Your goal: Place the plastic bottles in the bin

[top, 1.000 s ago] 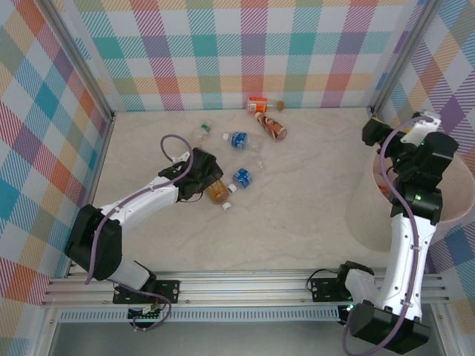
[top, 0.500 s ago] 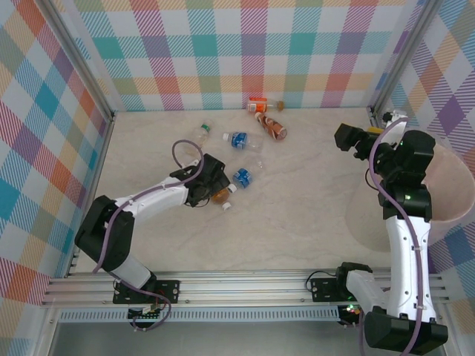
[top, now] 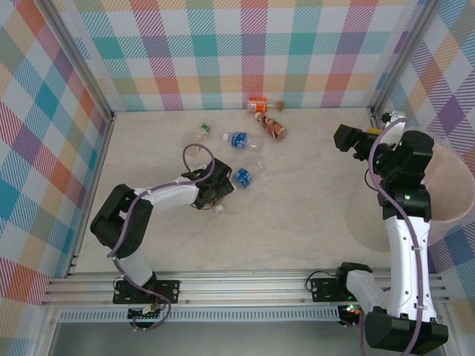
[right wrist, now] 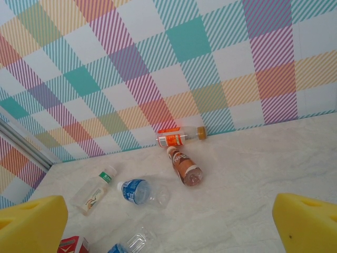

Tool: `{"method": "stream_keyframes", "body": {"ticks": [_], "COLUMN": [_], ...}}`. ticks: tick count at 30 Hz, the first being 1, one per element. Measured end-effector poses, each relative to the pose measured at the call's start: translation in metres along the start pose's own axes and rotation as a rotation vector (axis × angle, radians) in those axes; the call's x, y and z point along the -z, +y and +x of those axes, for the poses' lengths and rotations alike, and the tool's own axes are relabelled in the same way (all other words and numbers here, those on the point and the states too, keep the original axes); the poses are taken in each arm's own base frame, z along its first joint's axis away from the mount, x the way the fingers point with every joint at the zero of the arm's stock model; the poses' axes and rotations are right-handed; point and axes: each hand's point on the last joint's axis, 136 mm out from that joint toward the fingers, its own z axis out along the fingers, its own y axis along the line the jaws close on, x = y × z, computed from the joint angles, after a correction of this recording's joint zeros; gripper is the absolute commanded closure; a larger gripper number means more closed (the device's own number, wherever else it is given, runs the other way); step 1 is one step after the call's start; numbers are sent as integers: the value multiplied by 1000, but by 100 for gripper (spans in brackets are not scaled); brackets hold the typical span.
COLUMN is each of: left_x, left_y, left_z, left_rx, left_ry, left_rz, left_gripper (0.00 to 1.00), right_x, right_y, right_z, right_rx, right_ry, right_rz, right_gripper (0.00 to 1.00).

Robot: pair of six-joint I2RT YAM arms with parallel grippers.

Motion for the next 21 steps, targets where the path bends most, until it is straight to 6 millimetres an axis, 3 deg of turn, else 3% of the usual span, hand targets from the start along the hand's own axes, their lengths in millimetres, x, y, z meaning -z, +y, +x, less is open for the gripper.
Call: {"method": "stream_keyframes", "body": {"ticks": [12,15,21], "left_x": [-12,-14,-10], "left_y": [0,3,5], "left_z": [4,6,6], "left_rx": [-81,-91,-119], "left_ry": [-6,-9,-30], "left_rz": [22,24,83], "left_gripper": [25,26,37], "right_x": [-5,-11,-33], "right_y": [9,22,59], "right_z": [7,15,52], "right_rx": [-13,-36,-60], "right_ry": [30,63,200], "right_rz": [-38,-96,-238], "right_gripper": [0,0,0]}}
